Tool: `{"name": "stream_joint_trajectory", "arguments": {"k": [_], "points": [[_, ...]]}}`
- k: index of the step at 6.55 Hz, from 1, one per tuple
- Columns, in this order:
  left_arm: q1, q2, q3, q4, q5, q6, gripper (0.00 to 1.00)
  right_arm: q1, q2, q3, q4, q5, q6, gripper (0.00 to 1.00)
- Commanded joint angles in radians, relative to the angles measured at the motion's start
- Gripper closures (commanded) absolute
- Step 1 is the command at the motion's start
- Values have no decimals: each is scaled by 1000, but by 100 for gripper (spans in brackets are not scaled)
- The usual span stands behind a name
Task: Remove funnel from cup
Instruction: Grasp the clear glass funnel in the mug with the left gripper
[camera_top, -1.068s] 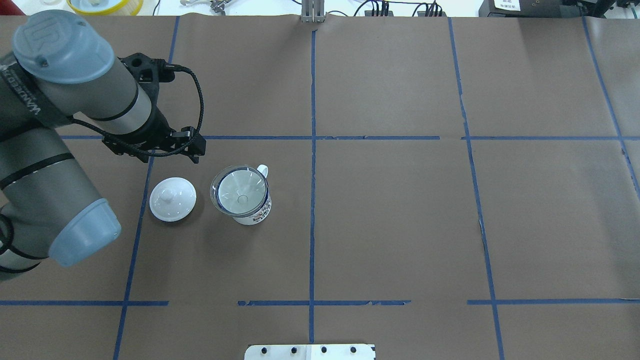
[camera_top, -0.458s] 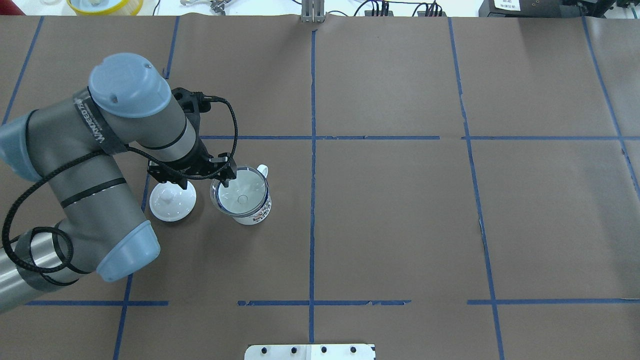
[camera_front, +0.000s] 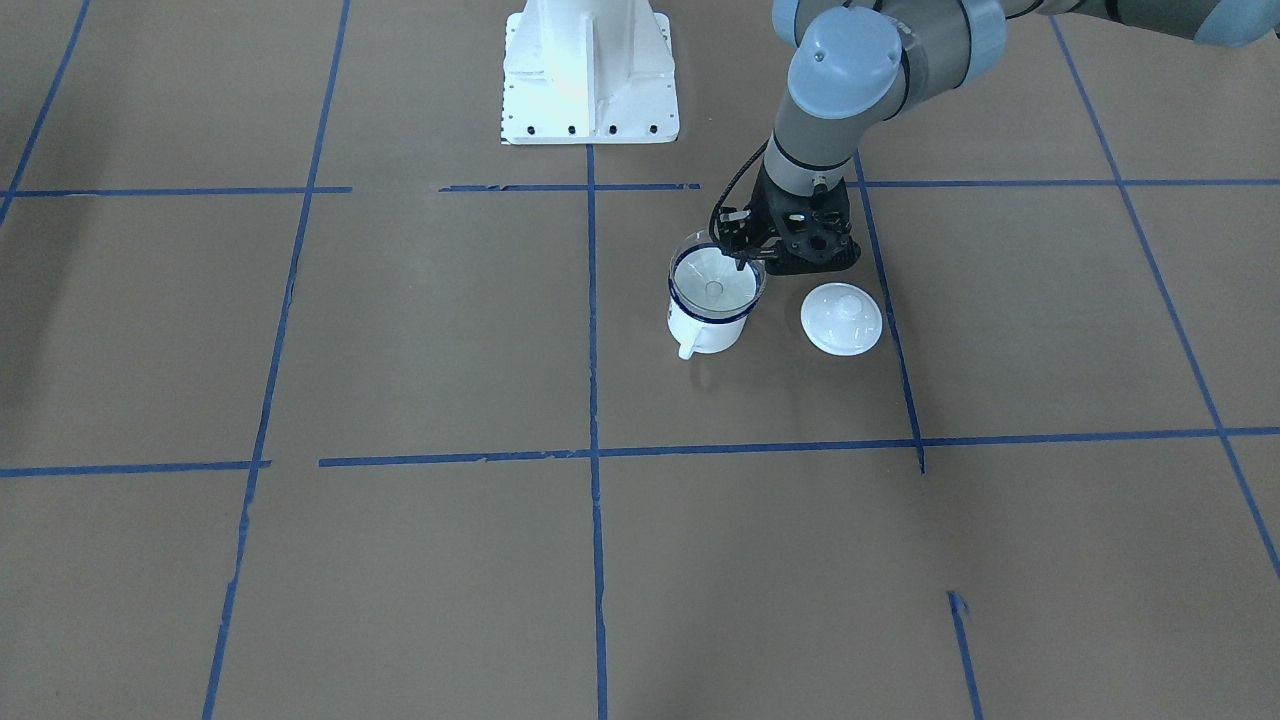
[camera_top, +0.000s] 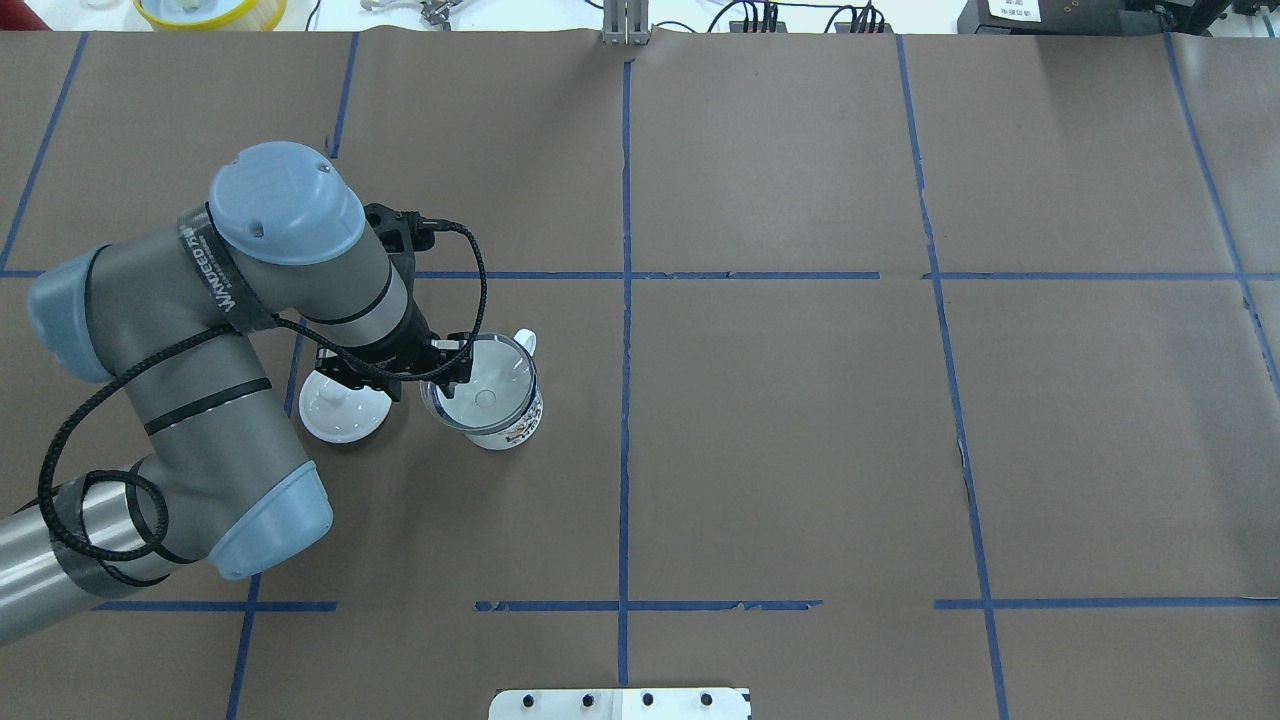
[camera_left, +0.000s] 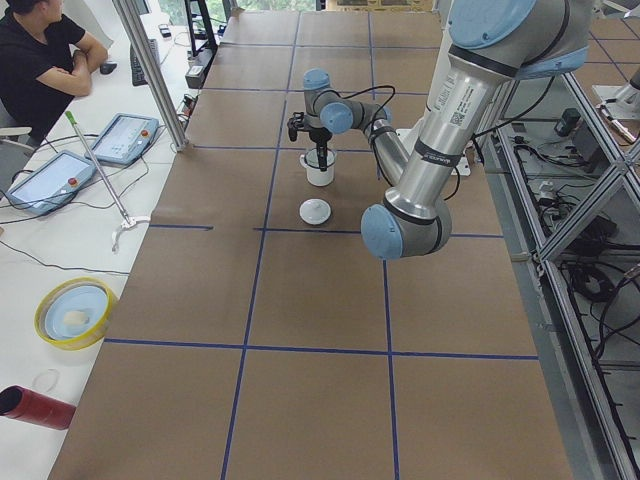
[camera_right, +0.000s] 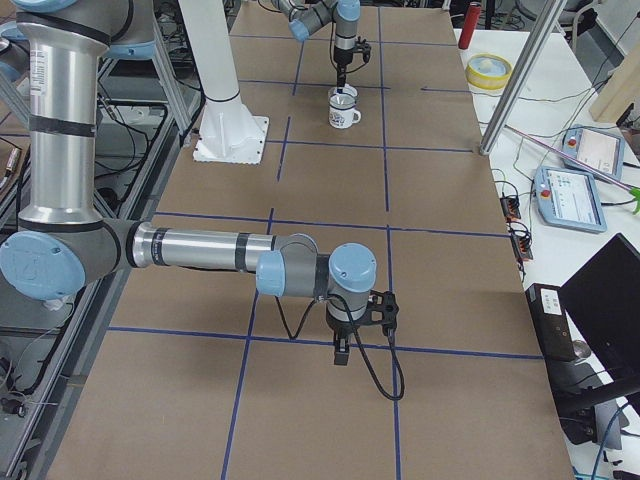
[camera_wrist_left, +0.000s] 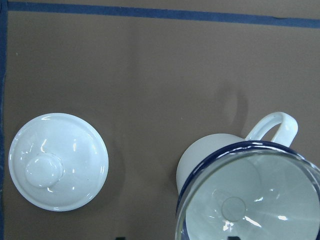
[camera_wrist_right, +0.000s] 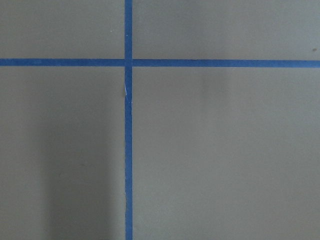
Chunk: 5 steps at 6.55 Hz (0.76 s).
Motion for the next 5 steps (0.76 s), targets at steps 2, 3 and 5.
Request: {"name": "stream_joint_trajectory", "arguments": {"k": [2,3,5], "points": [[1,2,13,-29,0,1,81,0,0,-1,0,0,0,0],[1,2,13,-44,0,1,88,0,0,-1,0,0,0,0],[-2,2,-13,-41,2,2,100,0,-1,1,0,0,0,0]]}}
